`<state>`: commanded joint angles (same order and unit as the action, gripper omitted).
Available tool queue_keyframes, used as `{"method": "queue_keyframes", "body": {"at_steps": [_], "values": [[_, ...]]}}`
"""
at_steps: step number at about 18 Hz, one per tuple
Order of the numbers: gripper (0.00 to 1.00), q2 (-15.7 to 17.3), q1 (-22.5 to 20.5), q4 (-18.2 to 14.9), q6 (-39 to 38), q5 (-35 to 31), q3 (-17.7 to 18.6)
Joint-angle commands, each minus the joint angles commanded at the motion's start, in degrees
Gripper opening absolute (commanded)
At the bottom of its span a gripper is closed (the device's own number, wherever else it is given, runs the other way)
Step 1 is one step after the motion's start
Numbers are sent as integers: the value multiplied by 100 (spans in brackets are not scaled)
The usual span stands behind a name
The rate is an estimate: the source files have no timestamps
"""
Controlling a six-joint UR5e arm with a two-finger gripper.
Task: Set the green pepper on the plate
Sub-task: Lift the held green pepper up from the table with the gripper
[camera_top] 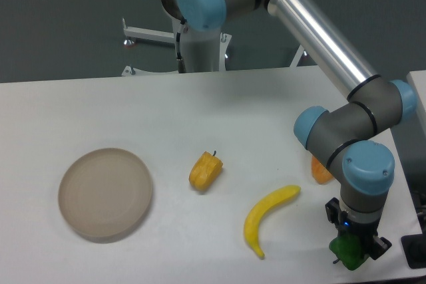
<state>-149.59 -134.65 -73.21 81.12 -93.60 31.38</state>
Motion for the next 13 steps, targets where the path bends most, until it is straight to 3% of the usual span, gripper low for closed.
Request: {"method": "queue_keyframes", "body": {"at_steps": [9,13], "values": [[40,105,157,-18,-88,0,140],[40,535,325,-227,-403,123,666]]}}
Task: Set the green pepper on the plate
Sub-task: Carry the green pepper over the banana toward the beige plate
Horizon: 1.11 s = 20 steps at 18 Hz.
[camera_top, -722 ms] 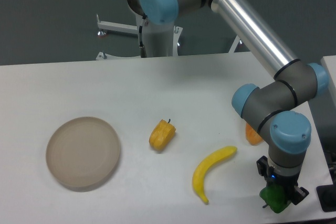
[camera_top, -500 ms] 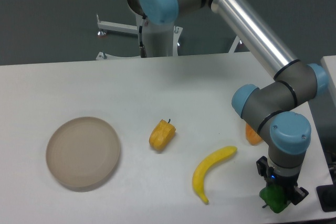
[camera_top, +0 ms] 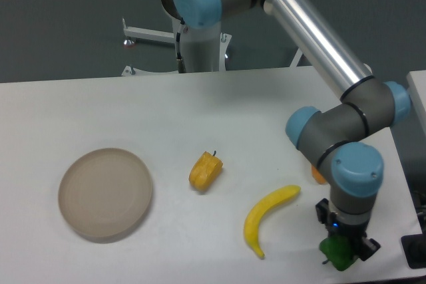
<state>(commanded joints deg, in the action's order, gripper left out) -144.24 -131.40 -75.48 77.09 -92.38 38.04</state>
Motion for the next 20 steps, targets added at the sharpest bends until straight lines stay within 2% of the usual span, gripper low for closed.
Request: {"method": "queue_keyframes", "body": {"at_steps": [3,6,9,15,20], "values": [[40,545,141,-396,-517,456,448],[41,1055,343,-563,-1028,887,958],[41,1372,658,-862,-1809,1256,1222],[41,1917,1370,-863,-3250,2039,1986],[42,1970,1907,-687,-4314,1978,2514]]}}
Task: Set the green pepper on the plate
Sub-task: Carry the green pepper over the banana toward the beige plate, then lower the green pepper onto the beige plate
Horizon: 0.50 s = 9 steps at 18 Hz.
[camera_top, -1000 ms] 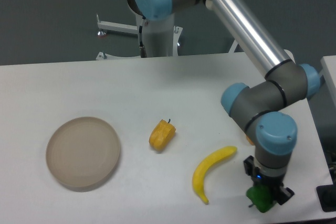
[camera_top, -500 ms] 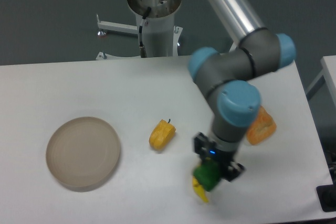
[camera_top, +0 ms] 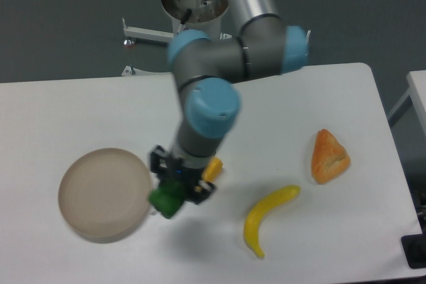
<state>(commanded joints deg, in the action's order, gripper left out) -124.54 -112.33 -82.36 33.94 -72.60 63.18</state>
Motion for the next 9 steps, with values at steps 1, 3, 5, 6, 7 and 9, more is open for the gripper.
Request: {"method": "queue_keyframes", "body": {"at_steps": [1,3,5,6,7,9], "values": [[42,9,36,131,-115,-9,158],[42,17,115,412,-160,-18,474],[42,44,141,571,-230,-26,695],[42,61,150,615,-352,-18,765],[42,62,194,685,-449,-18,818],[42,44,247,931,-485,-26,967]]}}
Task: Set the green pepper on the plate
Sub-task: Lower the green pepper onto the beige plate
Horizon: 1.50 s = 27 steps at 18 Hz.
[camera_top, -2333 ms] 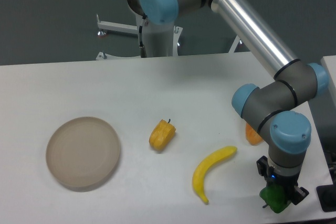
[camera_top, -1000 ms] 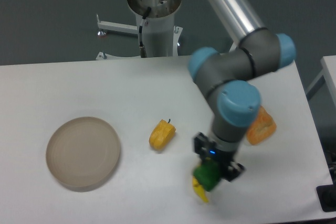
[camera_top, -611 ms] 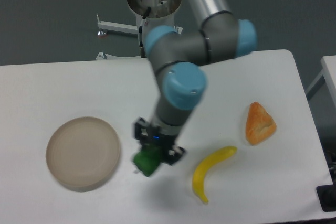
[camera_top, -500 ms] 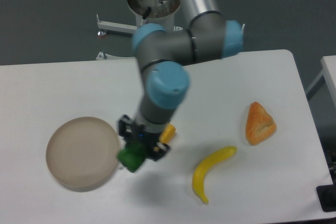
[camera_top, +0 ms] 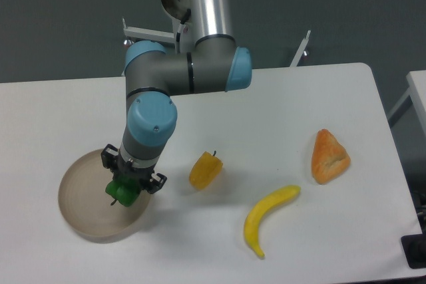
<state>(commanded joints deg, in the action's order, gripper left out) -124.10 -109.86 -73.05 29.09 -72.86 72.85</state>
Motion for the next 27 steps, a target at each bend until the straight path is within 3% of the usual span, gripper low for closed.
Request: {"method": "queue_keyframes", "body": {"at_steps": [2,7,11,20,23,27], "values": [[42,17,9,290,0,0,150],[42,-17,79,405,44,0,282],[41,-44,193,722,26,0,484],[43,-44,255,740,18,0,546],[59,-53,255,749,18,0,528],[90,-44,255,740,44,0,476]]}}
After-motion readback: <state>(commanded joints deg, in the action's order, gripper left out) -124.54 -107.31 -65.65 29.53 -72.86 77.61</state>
